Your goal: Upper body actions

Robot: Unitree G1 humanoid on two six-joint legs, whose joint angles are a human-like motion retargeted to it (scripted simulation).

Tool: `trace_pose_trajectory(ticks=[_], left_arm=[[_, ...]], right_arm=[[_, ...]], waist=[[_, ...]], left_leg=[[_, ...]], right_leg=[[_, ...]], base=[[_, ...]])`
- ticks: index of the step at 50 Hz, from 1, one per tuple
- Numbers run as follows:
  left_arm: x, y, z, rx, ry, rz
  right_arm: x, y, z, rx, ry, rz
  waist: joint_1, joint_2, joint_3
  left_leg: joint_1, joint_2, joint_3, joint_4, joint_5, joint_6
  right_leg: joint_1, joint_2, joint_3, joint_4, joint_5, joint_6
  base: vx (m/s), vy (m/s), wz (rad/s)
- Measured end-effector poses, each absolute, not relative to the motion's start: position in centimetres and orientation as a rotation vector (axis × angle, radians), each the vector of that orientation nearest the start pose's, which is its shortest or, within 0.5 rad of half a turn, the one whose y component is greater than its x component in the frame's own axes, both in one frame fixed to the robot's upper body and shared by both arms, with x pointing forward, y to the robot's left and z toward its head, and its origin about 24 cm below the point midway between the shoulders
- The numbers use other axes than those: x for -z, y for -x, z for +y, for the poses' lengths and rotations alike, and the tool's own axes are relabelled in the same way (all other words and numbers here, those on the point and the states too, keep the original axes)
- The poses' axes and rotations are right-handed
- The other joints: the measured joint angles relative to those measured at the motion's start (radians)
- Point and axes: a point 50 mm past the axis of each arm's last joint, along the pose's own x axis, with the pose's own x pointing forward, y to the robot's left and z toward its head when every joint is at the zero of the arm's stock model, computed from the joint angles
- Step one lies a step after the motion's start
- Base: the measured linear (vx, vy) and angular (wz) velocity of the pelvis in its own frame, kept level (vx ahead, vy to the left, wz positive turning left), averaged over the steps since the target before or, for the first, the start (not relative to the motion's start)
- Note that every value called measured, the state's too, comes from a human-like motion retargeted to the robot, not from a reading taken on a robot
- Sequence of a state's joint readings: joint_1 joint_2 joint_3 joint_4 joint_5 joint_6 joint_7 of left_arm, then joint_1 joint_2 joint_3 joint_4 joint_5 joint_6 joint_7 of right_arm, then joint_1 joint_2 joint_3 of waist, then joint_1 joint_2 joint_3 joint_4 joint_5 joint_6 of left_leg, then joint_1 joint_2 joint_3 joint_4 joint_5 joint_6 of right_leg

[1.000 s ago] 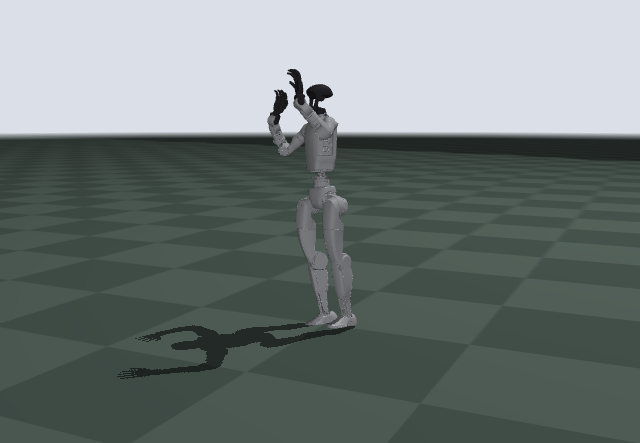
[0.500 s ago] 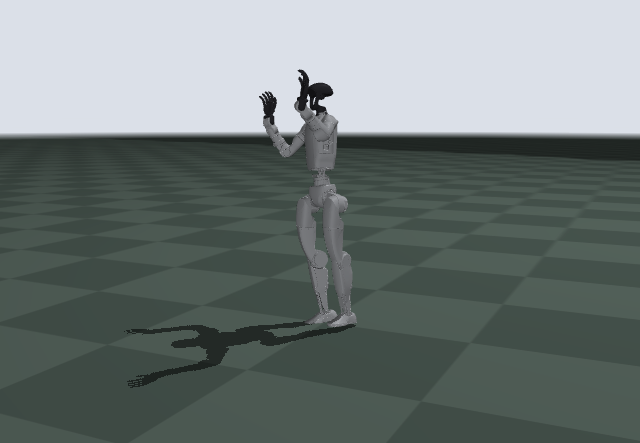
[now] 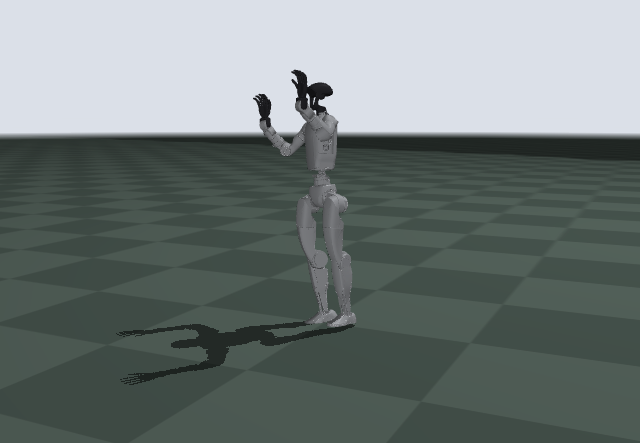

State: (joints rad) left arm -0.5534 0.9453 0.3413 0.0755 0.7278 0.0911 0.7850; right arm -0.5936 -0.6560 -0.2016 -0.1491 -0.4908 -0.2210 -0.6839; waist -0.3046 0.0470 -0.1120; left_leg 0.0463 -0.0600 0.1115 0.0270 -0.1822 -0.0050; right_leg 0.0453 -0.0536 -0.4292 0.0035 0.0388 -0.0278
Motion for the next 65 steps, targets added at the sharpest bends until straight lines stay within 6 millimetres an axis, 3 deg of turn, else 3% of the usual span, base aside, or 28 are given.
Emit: trace_pose_trajectory(ticks=[4, 8, 13, 17, 21, 25, 28, 31, 32, 33, 35, 38, 40, 43, 44, 47, 50, 52, 54, 57, 60, 63, 65], left_arm=[[-29.9, -23.6, 36.5, -1.429, -1.105, -0.761], [-24.3, -23.8, 39.2, -1.444, -0.919, -0.502], [-14.6, -22.7, 40.7, -1.437, -0.686, -0.177], [-4.8, -20.9, 38.8, -1.378, -0.49, 0.113], [5.2, -17.1, 35.2, -1.13, -0.335, 0.59], [14.1, -11.0, 28.2, -0.741, 0.008, 1.206], [17.0, -5.7, 22.4, -0.429, 0.286, 1.543], [17.5, -0.7, 18.4, -0.338, 0.443, 1.753], [17.4, 0.6, 17.2, -0.339, 0.476, 1.803], [17.4, 1.7, 15.9, -0.347, 0.504, 1.838], [17.4, 3.2, 13.5, -0.373, 0.575, 1.86], [17.4, 4.4, 11.2, -0.338, 0.646, 1.836], [17.3, 5.2, 10.8, -0.26, 0.627, 1.838], [17.4, 5.7, 11.9, -0.252, 0.562, 1.85], [17.5, 5.5, 12.5, -0.245, 0.544, 1.843], [17.7, 4.5, 14.5, -0.19, 0.477, 1.817], [17.8, 3.4, 16.8, -0.139, 0.349, 1.781], [17.8, 2.6, 17.9, -0.127, 0.262, 1.755], [17.9, 1.9, 18.5, -0.112, 0.213, 1.737], [17.9, 1.4, 18.3, -0.09, 0.233, 1.727], [17.8, 1.4, 17.8, -0.088, 0.308, 1.732], [17.8, 1.6, 17.8, -0.128, 0.318, 1.742], [17.8, 1.6, 17.8, -0.146, 0.317, 1.747]], right_arm=[[-27.8, -26.5, -26.6, 0.79, 0.781, -1.086], [-22.7, -27.2, -28.8, 0.73, 0.866, -0.843], [-13.4, -27.3, -30.0, 0.608, 0.934, -0.446], [-4.2, -25.1, -30.1, 0.586, 0.928, -0.052], [5.2, -20.4, -29.1, 0.451, 0.887, 0.378], [13.3, -12.0, -27.6, 0.122, 0.868, 0.977], [16.5, -4.7, -25.6, -0.137, 0.795, 1.453], [17.3, 1.0, -22.6, -0.333, 0.601, 1.753], [17.4, 2.4, -21.5, -0.364, 0.529, 1.814], [17.4, 3.4, -20.5, 0.822, -1.03, -4.133], [17.4, 4.8, -18.7, 0.758, -0.738, -4.201], [17.5, 5.2, -17.7, 0.347, -0.314, -4.368], [17.5, 5.0, -18.1, 0.041, -0.062, -4.434], [17.4, 4.2, -19.7, -0.175, 0.186, -4.451], [17.4, 3.5, -20.4, 0.105, -0.1, 1.8], [17.0, 0.8, -23.5, 0.242, -0.154, 1.69], [15.7, -2.9, -28.0, 0.43, -0.216, 1.52], [13.7, -6.0, -32.3, 0.553, -0.257, 1.353], [10.2, -9.0, -37.2, 0.686, -0.265, 1.142], [2.3, -12.6, -44.5, 0.9, -0.157, 0.807], [-7.9, -15.3, -49.3, 1.082, 0.059, 0.48], [-19.5, -17.7, -50.0, 1.225, 0.361, 0.117], [-27.2, -18.5, -47.9, 1.301, 0.604, -0.164]], waist=[[-0.001, -0.004, 0.015], [0.0, -0.008, 0.032], [0.003, -0.01, 0.048], [0.013, -0.005, 0.05], [0.014, -0.001, 0.057], [0.015, -0.009, 0.073], [0.022, -0.011, 0.083], [0.02, -0.011, 0.087], [0.017, -0.01, 0.089], [0.012, -0.008, 0.092], [0.071, 0.001, 0.098], [0.059, 0.008, 0.089], [-0.083, 0.006, 0.083], [-0.116, -0.003, 0.082], [-0.104, -0.006, 0.084], [-0.029, -0.017, 0.088], [0.015, -0.033, 0.081], [0.028, -0.047, 0.08], [0.036, -0.062, 0.077], [0.05, -0.079, 0.064], [0.058, -0.08, 0.045], [0.049, -0.083, 0.033], [0.04, -0.082, 0.03]], left_leg=[[0.004, 0.0, 0.001, 0.0, 0.001, 0.0], [0.008, -0.001, 0.001, 0.0, 0.002, 0.001], [0.009, -0.001, 0.001, 0.001, 0.004, 0.0], [0.002, 0.001, 0.001, -0.001, 0.004, 0.001], [-0.001, 0.002, 0.0, -0.002, 0.005, 0.002], [0.003, -0.001, -0.003, -0.002, 0.006, 0.002], [0.005, -0.003, -0.004, -0.003, 0.006, 0.002], [0.005, -0.002, -0.003, -0.004, 0.005, 0.001], [0.005, -0.001, -0.002, -0.004, 0.004, 0.001], [0.005, 0.0, -0.001, -0.005, 0.004, 0.001], [0.014, 0.023, 0.076, -0.011, -0.006, -0.006], [0.02, 0.023, 0.077, -0.016, -0.021, -0.01], [-0.001, 0.015, -0.065, 0.004, -0.014, -0.024], [-0.01, 0.006, -0.094, 0.006, -0.006, -0.025], [-0.012, 0.004, -0.086, 0.005, -0.004, -0.02], [-0.025, 0.004, -0.03, 0.007, 0.003, -0.01], [-0.036, 0.001, -0.015, 0.008, 0.003, -0.007], [-0.044, -0.004, -0.015, 0.008, 0.006, -0.004], [-0.052, -0.008, -0.021, 0.01, 0.008, -0.003], [-0.069, -0.015, -0.029, 0.012, 0.011, 0.001], [-0.076, -0.025, -0.045, 0.002, 0.011, 0.018], [-0.082, -0.023, -0.059, 0.001, 0.011, 0.015], [-0.079, -0.021, -0.061, -0.001, 0.01, 0.013]], right_leg=[[0.004, -0.001, 0.002, 0.0, 0.002, 0.0], [0.008, -0.001, 0.002, -0.001, 0.003, 0.0], [0.008, -0.003, 0.003, 0.0, 0.006, 0.001], [-0.001, -0.004, 0.005, 0.001, 0.008, 0.003], [-0.003, -0.003, 0.004, -0.001, 0.009, 0.004], [0.004, -0.005, 0.001, -0.002, 0.007, 0.004], [0.007, -0.007, -0.001, -0.003, 0.006, 0.005], [0.006, -0.006, 0.0, -0.004, 0.006, 0.005], [0.005, -0.006, 0.001, -0.003, 0.006, 0.005], [0.004, -0.005, 0.003, -0.003, 0.006, 0.006], [-0.029, -0.007, 0.084, 0.033, -0.001, 0.018], [-0.06, -0.012, 0.086, 0.062, -0.012, 0.018], [-0.03, -0.049, -0.052, 0.044, -0.011, 0.03], [-0.01, -0.045, -0.081, 0.02, -0.008, 0.027], [-0.012, -0.04, -0.071, 0.018, -0.007, 0.025], [-0.025, -0.028, -0.012, 0.014, 0.003, 0.02], [-0.038, -0.029, 0.005, 0.012, 0.008, 0.02], [-0.042, -0.033, 0.005, 0.013, 0.009, 0.021], [-0.044, -0.038, -0.003, 0.012, 0.007, 0.023], [-0.049, -0.042, -0.017, 0.008, 0.005, 0.026], [-0.056, -0.032, -0.037, 0.004, 0.001, 0.027], [-0.06, -0.034, -0.052, 0.004, -0.002, 0.029], [-0.06, -0.034, -0.057, 0.005, -0.003, 0.029]], base=[[0.0, 0.0, 0.0], [0.0, 0.0, 0.0], [0.0, 0.0, 0.0], [0.0, 0.0, 0.0], [0.0, 0.0, 0.0], [0.0, 0.0, 0.0], [0.0, 0.0, 0.0], [0.0, 0.0, 0.0], [0.0, 0.0, 0.0], [0.05, 0.01, -0.6], [0.06, 0.01, -1.63], [0.03, 0.02, 0.04], [0.03, 0.04, 2.94], [-0.01, 0.03, 0.78], [-0.07, 0.04, -0.48], [-0.07, 0.03, -1.05], [-0.1, -0.02, -0.32], [-0.13, -0.02, 0.26], [-0.1, -0.02, 0.23], [-0.07, -0.09, 0.27], [-0.04, -0.14, 0.35], [-0.01, -0.12, 0.3], [0.02, -0.08, 0.1]])
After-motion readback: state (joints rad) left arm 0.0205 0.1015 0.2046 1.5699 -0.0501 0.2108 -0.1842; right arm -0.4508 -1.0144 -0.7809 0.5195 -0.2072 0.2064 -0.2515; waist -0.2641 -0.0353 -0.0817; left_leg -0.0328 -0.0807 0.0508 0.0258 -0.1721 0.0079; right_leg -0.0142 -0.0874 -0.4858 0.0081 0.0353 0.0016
